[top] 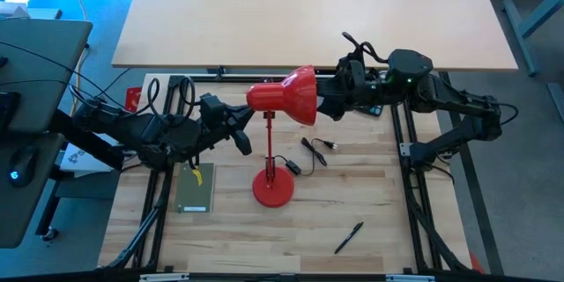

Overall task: Screw lightbulb
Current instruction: Insert the white lightbulb into the red lamp

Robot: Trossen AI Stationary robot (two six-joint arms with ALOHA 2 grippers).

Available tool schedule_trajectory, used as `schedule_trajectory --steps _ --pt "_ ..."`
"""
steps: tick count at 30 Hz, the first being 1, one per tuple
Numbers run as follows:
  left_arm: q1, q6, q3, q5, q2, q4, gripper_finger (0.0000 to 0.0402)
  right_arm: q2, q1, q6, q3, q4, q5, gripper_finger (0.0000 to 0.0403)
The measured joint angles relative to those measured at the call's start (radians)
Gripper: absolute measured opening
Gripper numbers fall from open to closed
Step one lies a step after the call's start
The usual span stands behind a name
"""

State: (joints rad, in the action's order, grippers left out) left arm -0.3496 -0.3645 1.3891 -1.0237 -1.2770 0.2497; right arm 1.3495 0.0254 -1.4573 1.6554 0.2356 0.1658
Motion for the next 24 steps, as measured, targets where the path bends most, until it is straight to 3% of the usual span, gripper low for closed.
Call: schedule_trajectory --steps 10,19,24 --pt "0.0 0.0 0.0 0.0 0.0 0.0 0.0 0.003 0.0 0.053 -0.001 -0.03 0.001 0.0288" --pt "0.0 0.0 0.0 0.0 0.0 0.0 0.0 0.002 0.0 0.039 -0.001 -0.031 0.006 0.0361" --pt "0.0 0.0 0.0 0.0 0.0 0.0 0.0 -0.001 0.001 0.016 -0.001 -0.03 0.059 0.0372"
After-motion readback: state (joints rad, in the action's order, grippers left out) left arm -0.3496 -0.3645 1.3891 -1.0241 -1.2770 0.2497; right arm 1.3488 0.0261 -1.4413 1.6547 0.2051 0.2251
